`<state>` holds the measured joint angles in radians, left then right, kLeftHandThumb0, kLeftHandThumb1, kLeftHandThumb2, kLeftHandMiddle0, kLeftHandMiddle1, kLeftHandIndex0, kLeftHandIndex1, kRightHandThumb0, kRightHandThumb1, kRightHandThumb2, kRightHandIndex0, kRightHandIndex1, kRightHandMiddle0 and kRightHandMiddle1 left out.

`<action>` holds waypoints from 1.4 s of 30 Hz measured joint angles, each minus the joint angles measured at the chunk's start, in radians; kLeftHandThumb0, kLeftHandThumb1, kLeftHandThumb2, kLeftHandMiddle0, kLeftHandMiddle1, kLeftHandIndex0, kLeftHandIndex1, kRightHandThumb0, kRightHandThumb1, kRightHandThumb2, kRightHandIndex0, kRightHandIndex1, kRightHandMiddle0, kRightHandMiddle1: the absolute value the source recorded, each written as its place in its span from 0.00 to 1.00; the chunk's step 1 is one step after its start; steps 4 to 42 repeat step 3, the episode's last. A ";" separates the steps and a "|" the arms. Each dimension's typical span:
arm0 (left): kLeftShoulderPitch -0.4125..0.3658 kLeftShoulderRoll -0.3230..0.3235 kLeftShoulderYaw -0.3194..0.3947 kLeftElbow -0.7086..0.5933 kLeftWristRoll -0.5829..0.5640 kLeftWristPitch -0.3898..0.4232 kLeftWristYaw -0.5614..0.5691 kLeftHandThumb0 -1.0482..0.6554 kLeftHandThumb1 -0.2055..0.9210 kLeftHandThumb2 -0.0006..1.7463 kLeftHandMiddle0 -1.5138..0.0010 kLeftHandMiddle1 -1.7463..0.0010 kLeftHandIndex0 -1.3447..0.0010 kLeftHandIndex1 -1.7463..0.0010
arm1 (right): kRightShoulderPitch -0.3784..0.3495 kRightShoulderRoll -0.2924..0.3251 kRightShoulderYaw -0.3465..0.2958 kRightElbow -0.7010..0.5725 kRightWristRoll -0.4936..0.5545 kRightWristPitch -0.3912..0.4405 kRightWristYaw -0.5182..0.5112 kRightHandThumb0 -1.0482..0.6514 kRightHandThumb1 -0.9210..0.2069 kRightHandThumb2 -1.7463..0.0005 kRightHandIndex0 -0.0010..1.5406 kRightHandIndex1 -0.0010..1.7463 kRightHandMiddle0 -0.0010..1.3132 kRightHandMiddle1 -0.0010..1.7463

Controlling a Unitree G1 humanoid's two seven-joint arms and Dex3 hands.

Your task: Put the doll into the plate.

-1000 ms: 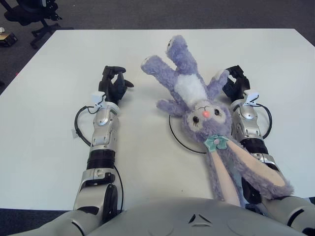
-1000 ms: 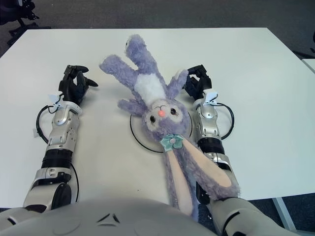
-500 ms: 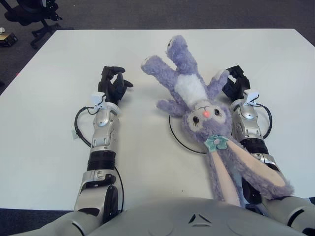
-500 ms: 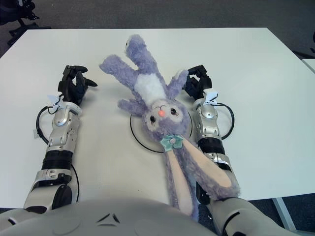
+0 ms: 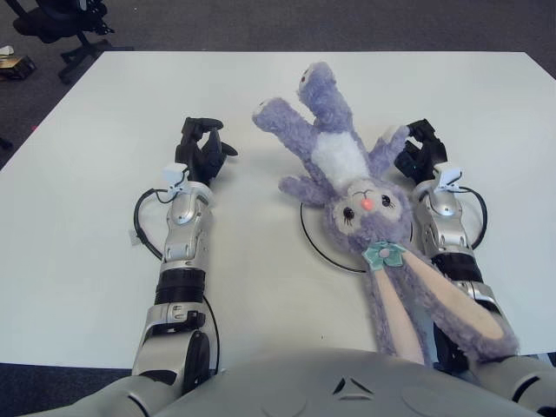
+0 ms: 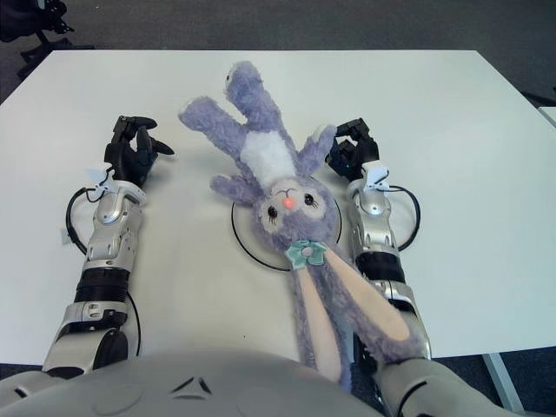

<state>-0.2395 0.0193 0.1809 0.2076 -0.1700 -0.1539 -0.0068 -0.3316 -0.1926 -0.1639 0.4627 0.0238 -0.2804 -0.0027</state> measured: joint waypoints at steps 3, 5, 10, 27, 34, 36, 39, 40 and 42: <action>0.003 0.002 -0.002 -0.004 0.002 0.010 0.000 0.41 1.00 0.29 0.54 0.00 0.84 0.00 | 0.001 -0.004 0.004 -0.001 -0.007 0.001 -0.002 0.40 0.16 0.59 0.45 0.98 0.27 0.97; 0.003 0.002 -0.002 -0.004 0.002 0.010 0.000 0.41 1.00 0.29 0.54 0.00 0.84 0.00 | 0.001 -0.004 0.004 -0.001 -0.007 0.001 -0.002 0.40 0.16 0.59 0.45 0.98 0.27 0.97; 0.003 0.002 -0.002 -0.004 0.002 0.010 0.000 0.41 1.00 0.29 0.54 0.00 0.84 0.00 | 0.001 -0.004 0.004 -0.001 -0.007 0.001 -0.002 0.40 0.16 0.59 0.45 0.98 0.27 0.97; 0.003 0.002 -0.002 -0.004 0.002 0.010 0.000 0.41 1.00 0.29 0.54 0.00 0.84 0.00 | 0.001 -0.004 0.004 -0.001 -0.007 0.001 -0.002 0.40 0.16 0.59 0.45 0.98 0.27 0.97; 0.003 0.002 -0.002 -0.004 0.002 0.010 0.000 0.41 1.00 0.29 0.54 0.00 0.84 0.00 | 0.001 -0.004 0.004 -0.001 -0.007 0.001 -0.002 0.40 0.16 0.59 0.45 0.98 0.27 0.97; 0.003 0.002 -0.002 -0.004 0.002 0.010 0.000 0.41 1.00 0.29 0.54 0.00 0.84 0.00 | 0.001 -0.004 0.004 -0.001 -0.007 0.001 -0.002 0.40 0.16 0.59 0.45 0.98 0.27 0.97; 0.003 0.002 -0.002 -0.004 0.002 0.010 0.000 0.41 1.00 0.29 0.54 0.00 0.84 0.00 | 0.001 -0.004 0.004 -0.001 -0.007 0.001 -0.002 0.40 0.16 0.59 0.45 0.98 0.27 0.97; 0.003 0.002 -0.002 -0.004 0.002 0.010 0.000 0.41 1.00 0.29 0.54 0.00 0.84 0.00 | 0.001 -0.004 0.004 -0.001 -0.007 0.001 -0.002 0.40 0.16 0.59 0.45 0.98 0.27 0.97; 0.003 0.002 -0.002 -0.004 0.002 0.010 0.000 0.41 1.00 0.29 0.54 0.00 0.84 0.00 | 0.001 -0.004 0.004 -0.001 -0.007 0.001 -0.002 0.40 0.16 0.59 0.45 0.98 0.27 0.97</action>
